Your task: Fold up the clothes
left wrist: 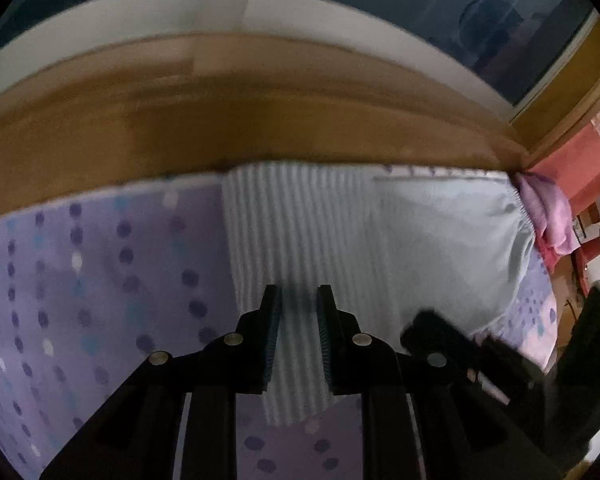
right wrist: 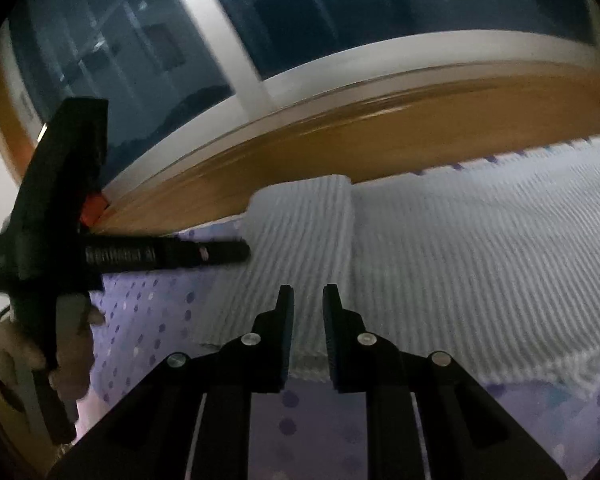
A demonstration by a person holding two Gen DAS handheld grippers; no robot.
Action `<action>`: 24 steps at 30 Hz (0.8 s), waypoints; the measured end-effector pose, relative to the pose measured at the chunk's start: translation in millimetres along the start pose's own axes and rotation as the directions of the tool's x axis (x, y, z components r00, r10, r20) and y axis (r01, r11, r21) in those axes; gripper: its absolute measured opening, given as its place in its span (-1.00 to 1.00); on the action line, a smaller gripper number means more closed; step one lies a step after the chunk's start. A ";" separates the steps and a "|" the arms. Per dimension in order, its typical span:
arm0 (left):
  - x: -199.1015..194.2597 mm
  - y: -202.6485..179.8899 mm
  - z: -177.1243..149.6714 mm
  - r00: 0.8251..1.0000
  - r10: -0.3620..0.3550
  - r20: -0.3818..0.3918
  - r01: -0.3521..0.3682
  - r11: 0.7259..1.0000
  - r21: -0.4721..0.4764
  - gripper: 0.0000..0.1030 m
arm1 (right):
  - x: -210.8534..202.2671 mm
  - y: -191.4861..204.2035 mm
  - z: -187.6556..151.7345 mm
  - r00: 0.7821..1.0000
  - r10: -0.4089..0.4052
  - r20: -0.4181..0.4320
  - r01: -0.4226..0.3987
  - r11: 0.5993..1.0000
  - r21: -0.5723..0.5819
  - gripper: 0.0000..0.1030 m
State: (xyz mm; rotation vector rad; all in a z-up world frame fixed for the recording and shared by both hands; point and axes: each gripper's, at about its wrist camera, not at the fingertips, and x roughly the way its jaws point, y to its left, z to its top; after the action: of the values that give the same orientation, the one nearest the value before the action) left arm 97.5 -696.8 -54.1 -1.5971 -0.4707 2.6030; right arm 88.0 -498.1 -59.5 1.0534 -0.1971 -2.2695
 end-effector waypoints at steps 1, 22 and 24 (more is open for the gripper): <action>3.0 2.6 -3.3 1.000 0.005 -0.005 -0.005 1.000 0.005 -0.63 | 6.8 1.0 1.1 1.000 0.007 -0.018 -0.007 1.000 -0.002 -0.72; 22.9 37.5 34.6 0.997 -0.073 0.038 0.071 0.996 0.057 -0.63 | 81.5 32.1 33.9 0.983 -0.176 -0.054 0.150 0.937 -0.317 0.11; 21.5 38.0 33.7 0.996 -0.073 0.045 0.069 0.995 0.074 -0.64 | 80.1 29.8 36.1 0.984 -0.170 -0.060 0.144 0.942 -0.303 0.11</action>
State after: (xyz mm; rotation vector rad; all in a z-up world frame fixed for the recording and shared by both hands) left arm 62.3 -736.5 -69.2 -1.4719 -0.4230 2.5794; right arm 36.6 -573.7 -75.2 1.0315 0.2684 -2.2957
